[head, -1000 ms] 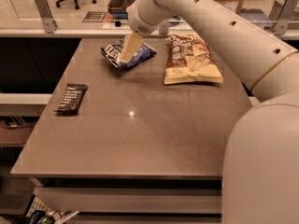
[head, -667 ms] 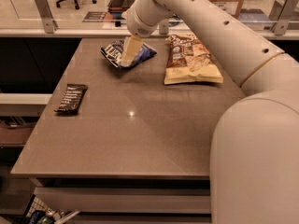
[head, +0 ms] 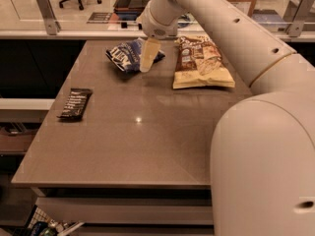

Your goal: Pick blue chip bag

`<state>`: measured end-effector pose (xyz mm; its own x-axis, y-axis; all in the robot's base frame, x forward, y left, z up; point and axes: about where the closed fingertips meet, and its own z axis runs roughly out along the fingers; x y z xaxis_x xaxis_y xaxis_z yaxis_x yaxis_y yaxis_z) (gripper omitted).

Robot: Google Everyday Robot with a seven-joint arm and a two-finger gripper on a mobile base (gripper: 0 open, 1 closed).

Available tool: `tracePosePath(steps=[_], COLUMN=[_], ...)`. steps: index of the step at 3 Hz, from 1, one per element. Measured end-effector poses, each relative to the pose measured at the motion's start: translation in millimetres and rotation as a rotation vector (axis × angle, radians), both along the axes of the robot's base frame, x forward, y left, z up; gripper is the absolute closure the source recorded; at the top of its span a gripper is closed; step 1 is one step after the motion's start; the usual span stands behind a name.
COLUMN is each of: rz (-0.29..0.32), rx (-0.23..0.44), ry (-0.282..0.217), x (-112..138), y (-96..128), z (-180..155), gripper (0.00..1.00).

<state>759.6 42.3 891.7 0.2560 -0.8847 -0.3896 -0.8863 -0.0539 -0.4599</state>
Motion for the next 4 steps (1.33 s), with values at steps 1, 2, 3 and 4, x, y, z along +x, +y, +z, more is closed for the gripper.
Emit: tracePosePath(steps=[1,2,3,4], rz=[0.008,0.03,0.048,0.05], rx=[-0.016,0.0,0.019,0.01], ry=[-0.017,-0.025,-0.005,0.035], x=[10.7,15.8,11.5,4.1], y=[5.4,23.0,39.8,42.6], z=[3.8,5.8,-4.9,-26.3], gripper=[0.0,0.0,0.0,0.0])
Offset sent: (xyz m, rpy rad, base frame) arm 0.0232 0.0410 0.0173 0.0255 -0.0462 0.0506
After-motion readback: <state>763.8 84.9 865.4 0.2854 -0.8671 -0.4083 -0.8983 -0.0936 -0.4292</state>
